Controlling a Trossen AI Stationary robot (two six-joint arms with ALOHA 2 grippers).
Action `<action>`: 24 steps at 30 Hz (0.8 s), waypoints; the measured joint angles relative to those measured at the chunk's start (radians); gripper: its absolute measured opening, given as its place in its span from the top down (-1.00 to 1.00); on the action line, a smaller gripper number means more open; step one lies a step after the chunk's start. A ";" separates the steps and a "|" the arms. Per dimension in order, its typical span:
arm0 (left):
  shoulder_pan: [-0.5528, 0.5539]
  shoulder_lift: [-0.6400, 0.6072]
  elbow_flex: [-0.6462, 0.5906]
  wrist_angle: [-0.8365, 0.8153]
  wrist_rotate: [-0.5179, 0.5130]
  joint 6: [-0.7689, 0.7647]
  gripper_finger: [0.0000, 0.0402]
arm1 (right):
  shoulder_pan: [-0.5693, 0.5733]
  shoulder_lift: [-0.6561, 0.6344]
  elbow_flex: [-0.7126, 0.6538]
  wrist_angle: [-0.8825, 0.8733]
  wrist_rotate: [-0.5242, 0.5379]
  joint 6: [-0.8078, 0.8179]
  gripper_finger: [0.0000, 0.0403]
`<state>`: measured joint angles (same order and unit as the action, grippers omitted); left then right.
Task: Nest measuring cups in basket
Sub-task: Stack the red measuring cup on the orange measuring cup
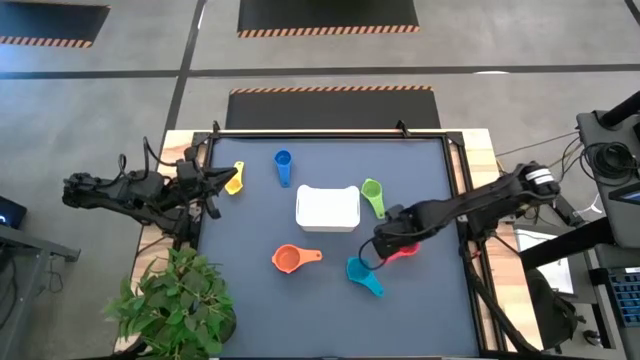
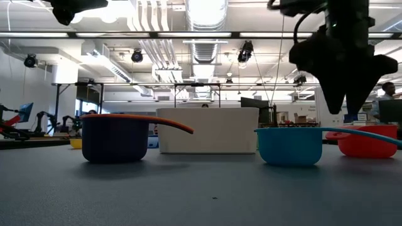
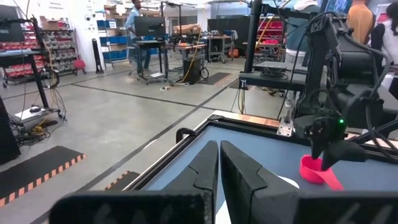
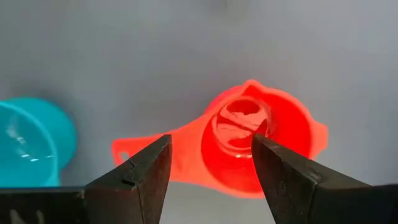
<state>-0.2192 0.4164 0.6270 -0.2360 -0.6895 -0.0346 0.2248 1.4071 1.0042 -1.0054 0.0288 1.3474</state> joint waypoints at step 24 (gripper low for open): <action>0.000 0.000 -0.001 -0.003 0.000 0.026 1.00 | -0.020 0.116 0.006 -0.006 0.049 0.184 -0.03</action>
<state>-0.2192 0.4164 0.6262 -0.2394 -0.6891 -0.0082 0.2047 1.5229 1.0103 -1.0119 0.0780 1.5312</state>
